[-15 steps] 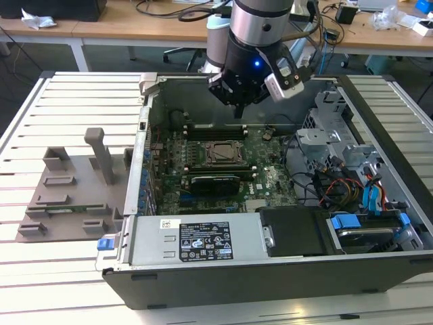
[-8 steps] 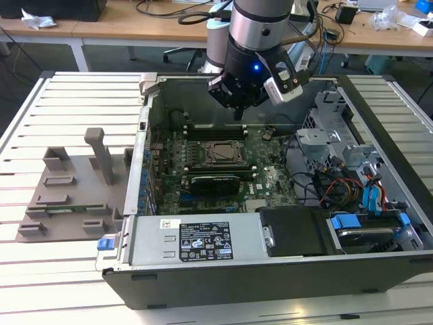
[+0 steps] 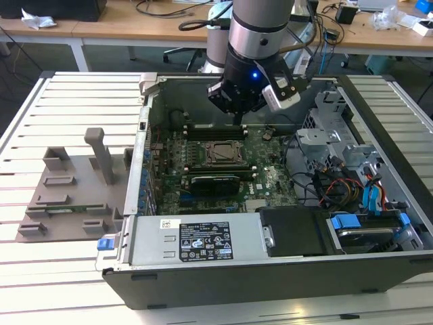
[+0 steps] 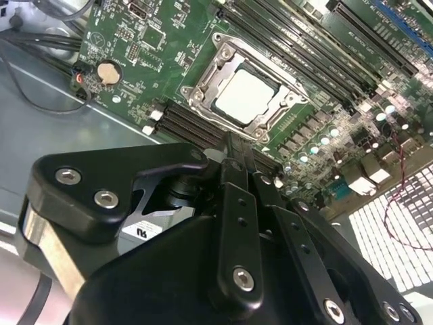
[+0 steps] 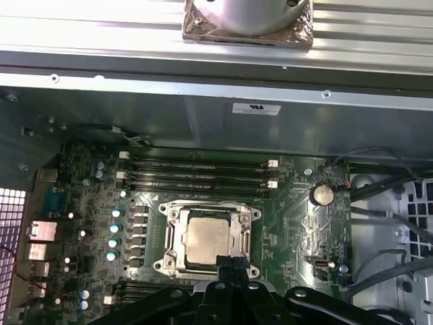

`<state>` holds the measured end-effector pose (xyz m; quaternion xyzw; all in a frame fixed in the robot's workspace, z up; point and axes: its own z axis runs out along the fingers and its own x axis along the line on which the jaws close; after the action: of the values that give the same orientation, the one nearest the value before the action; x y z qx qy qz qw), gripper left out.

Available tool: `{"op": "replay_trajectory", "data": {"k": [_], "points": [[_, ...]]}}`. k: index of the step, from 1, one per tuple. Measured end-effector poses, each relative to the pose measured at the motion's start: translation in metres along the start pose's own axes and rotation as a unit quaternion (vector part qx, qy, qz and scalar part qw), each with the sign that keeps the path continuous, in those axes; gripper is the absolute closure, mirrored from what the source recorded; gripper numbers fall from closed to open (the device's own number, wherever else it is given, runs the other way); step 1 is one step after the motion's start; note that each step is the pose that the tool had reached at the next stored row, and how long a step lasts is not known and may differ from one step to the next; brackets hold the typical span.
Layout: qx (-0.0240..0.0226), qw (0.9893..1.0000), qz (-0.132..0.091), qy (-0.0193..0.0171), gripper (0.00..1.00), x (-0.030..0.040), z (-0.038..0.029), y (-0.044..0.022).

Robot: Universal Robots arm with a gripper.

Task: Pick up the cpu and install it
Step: 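Install the second cpu locking lever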

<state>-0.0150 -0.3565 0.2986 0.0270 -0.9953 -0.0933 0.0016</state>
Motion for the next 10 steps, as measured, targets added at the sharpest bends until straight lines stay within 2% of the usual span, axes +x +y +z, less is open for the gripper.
{"op": "replay_trajectory", "data": {"k": [6, 10], "points": [[0.0, 1.0, 0.0, 0.0001, 0.89, 0.0, 0.0129, -0.0025], [0.0, 1.0, 0.0, 0.0001, 0.89, 0.0001, 0.0182, -0.0039]]}}
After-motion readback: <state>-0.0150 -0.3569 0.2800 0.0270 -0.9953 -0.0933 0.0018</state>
